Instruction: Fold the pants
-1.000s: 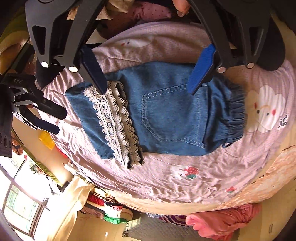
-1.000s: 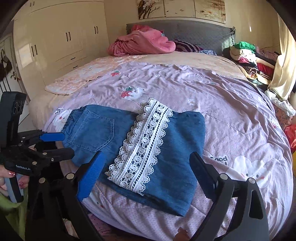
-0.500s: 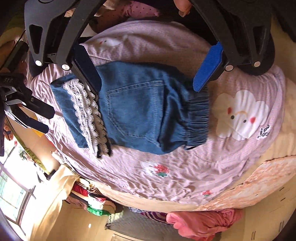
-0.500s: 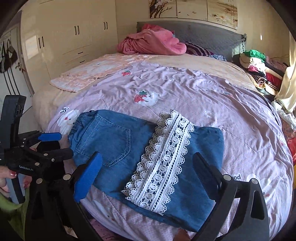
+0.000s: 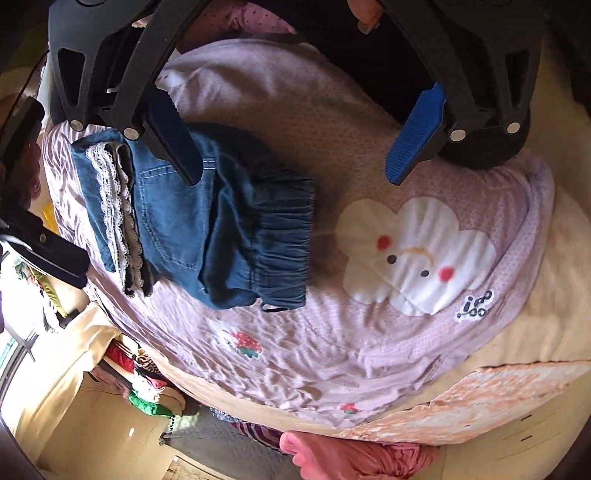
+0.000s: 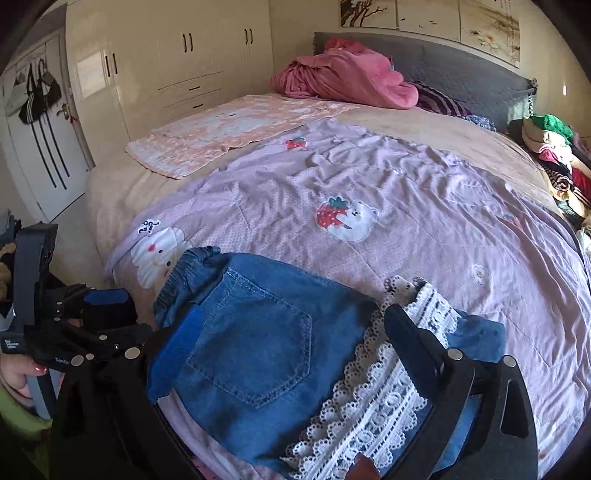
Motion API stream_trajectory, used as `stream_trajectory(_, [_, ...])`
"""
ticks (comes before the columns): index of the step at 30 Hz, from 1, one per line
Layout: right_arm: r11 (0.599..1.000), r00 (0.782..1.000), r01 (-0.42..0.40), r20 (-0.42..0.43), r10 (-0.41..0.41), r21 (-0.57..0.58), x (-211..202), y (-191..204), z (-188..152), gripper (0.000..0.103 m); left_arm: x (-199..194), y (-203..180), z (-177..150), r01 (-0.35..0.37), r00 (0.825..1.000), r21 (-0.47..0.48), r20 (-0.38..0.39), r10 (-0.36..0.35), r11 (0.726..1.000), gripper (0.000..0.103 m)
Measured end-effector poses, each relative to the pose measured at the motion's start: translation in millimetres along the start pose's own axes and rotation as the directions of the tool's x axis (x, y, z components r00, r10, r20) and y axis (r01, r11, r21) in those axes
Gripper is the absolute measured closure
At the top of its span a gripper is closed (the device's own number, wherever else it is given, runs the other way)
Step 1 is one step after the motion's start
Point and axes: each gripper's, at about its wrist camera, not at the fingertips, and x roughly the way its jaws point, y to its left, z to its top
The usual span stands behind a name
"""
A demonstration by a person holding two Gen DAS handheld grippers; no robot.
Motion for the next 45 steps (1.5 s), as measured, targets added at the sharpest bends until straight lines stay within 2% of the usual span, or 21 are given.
stream_trajectory(12, [0.987,0.987,-0.111,-0.127,0.097,-0.113,71.6,32.4,33.6,0.005,28.9,-1.4,-5.3,0.059,0.996,0.000,-0.060,-0.059,0.998,0.010])
stream_trajectory(18, [0.968,0.971,-0.177,-0.190,0.143,-0.179,105.7,52.2,43.4,0.006,38.4,-1.9,-2.4,0.067,0.996,-0.003,-0.052,-0.067,0.998,0.010])
stream_trajectory(22, [0.955,0.951,-0.221,-0.259,0.167,-0.197,131.8,63.7,44.5,0.007,42.7,-1.2,-1.0,0.063,0.997,-0.002,-0.051,-0.063,0.998,0.010])
stream_trajectory(23, [0.948,0.943,-0.238,-0.285,0.174,-0.210,139.7,67.1,43.0,0.008,43.3,-0.8,-1.0,0.063,0.997,-0.002,-0.051,-0.063,0.998,0.010])
stream_trajectory(25, [0.939,0.922,-0.275,-0.333,0.197,-0.207,156.1,70.0,38.2,0.027,44.2,0.5,-0.3,0.065,0.997,-0.004,-0.047,-0.065,0.998,0.010])
stream_trajectory(26, [0.935,0.909,-0.304,-0.350,0.227,-0.182,162.2,68.7,35.3,0.030,45.2,1.3,0.6,0.065,0.997,-0.007,-0.046,-0.065,0.998,0.010])
stream_trajectory(27, [0.933,0.904,-0.322,-0.345,0.251,-0.164,164.7,66.3,33.8,0.034,46.0,2.1,1.1,0.066,0.997,-0.010,-0.046,-0.066,0.998,0.010])
stream_trajectory(28, [0.928,0.901,-0.342,-0.333,0.279,-0.150,164.8,64.1,33.3,0.045,46.0,2.7,1.1,0.068,0.997,-0.011,-0.043,-0.068,0.998,0.010])
stream_trajectory(31, [0.904,0.881,-0.417,-0.286,0.378,-0.091,155.5,52.2,32.3,0.063,44.7,3.1,1.4,0.080,0.996,-0.016,-0.028,-0.080,0.997,0.010])
stream_trajectory(34, [0.881,0.863,-0.472,-0.229,0.451,-0.044,138.5,36.9,34.5,0.069,42.6,3.2,3.0,0.097,0.995,-0.023,-0.016,-0.098,0.995,0.010])
stream_trajectory(38, [0.849,0.843,-0.528,-0.138,0.520,-0.025,109.6,18.7,40.0,0.070,36.9,2.5,5.3,0.153,0.988,-0.041,0.006,-0.153,0.987,0.010])
stream_trajectory(42, [0.833,0.832,-0.553,-0.081,0.549,-0.034,81.4,3.4,42.7,0.070,40.4,-6.3,10.9,0.268,0.963,-0.043,-0.019,-0.269,0.963,0.010])
stream_trajectory(45, [0.829,0.831,-0.556,-0.050,0.554,-0.050,62.0,-5.9,42.2,0.070,45.9,-15.9,16.7,0.394,0.917,-0.075,-0.034,-0.397,0.916,0.010])
